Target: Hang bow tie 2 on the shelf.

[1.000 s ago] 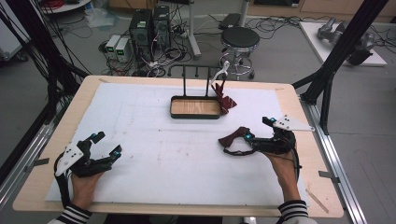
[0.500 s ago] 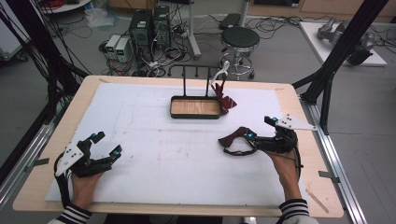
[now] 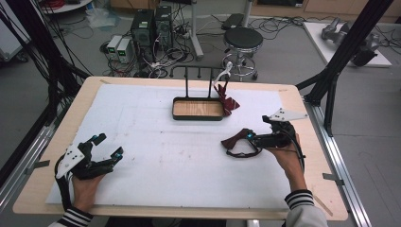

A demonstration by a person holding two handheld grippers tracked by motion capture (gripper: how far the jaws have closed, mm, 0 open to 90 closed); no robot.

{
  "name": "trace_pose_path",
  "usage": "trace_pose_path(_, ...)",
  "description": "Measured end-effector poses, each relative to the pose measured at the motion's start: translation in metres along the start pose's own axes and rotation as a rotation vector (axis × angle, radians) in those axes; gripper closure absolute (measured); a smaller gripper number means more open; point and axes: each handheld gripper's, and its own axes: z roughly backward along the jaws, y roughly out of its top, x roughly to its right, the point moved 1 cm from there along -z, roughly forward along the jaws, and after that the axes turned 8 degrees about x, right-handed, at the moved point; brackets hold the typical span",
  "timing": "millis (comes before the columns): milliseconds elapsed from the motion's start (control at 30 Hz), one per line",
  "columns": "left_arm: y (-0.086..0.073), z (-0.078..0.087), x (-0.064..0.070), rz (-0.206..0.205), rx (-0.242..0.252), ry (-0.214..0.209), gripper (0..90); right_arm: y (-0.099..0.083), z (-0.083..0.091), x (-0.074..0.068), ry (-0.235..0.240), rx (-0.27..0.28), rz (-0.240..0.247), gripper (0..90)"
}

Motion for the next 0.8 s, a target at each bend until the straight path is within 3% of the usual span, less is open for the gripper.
trace_pose_path(433,0.000,0.000,0.000,0.000,0.000,0.000,15.2,0.003,-0.027,0.010,0.059,-0.124,0.094,14.4)
trace_pose_path(800,0.000,0.000,0.000,0.000,0.001,0.000,15.2,-0.005,-0.049,0.009,0.102,-0.255,0.225,16.5)
